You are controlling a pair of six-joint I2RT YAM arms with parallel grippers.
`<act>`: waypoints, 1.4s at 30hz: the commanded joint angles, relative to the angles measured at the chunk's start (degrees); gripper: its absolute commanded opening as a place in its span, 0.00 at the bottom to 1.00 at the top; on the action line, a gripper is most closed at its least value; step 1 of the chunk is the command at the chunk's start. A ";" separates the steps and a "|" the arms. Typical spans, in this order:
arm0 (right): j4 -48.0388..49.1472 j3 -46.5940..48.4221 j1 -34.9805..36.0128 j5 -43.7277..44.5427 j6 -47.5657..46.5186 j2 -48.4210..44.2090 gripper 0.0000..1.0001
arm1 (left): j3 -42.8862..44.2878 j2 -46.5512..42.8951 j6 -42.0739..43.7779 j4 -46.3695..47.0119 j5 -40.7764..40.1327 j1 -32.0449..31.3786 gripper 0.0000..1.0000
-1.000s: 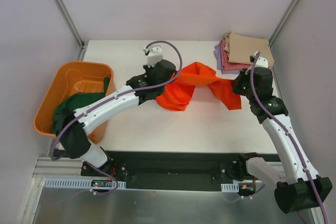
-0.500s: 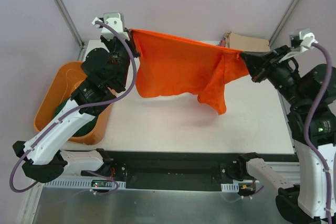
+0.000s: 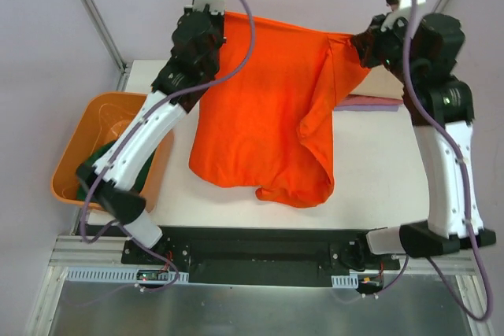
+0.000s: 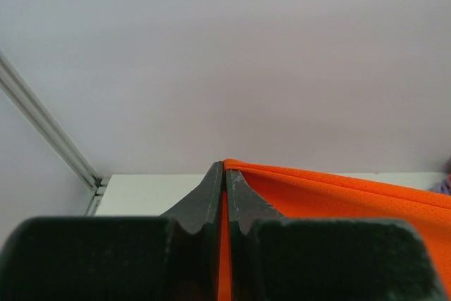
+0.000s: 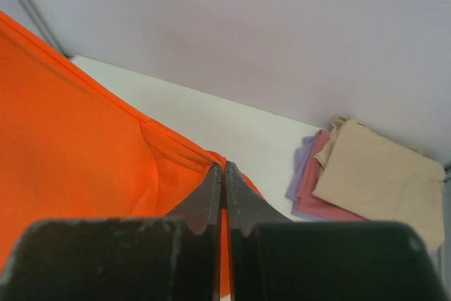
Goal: Fold and stack the t-shirts
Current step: Flatten out the tshirt
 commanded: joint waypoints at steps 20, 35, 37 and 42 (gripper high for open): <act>-10.44 -17.69 0.97 3.24 -21.54 -10.23 0.04 | -22.47 -8.59 -3.71 -7.48 15.54 7.23 0.00; -7.14 -57.01 13.64 17.00 5.52 -20.89 0.83 | -47.42 -13.72 -32.30 -19.78 33.31 -1.57 0.99; -5.21 -57.45 13.55 19.82 7.19 -20.80 0.91 | -46.98 -13.37 -33.70 -19.78 29.87 -1.48 0.99; 0.67 -59.82 13.64 18.35 10.18 -21.24 0.96 | -45.05 -11.70 -36.08 -19.61 28.72 1.24 0.99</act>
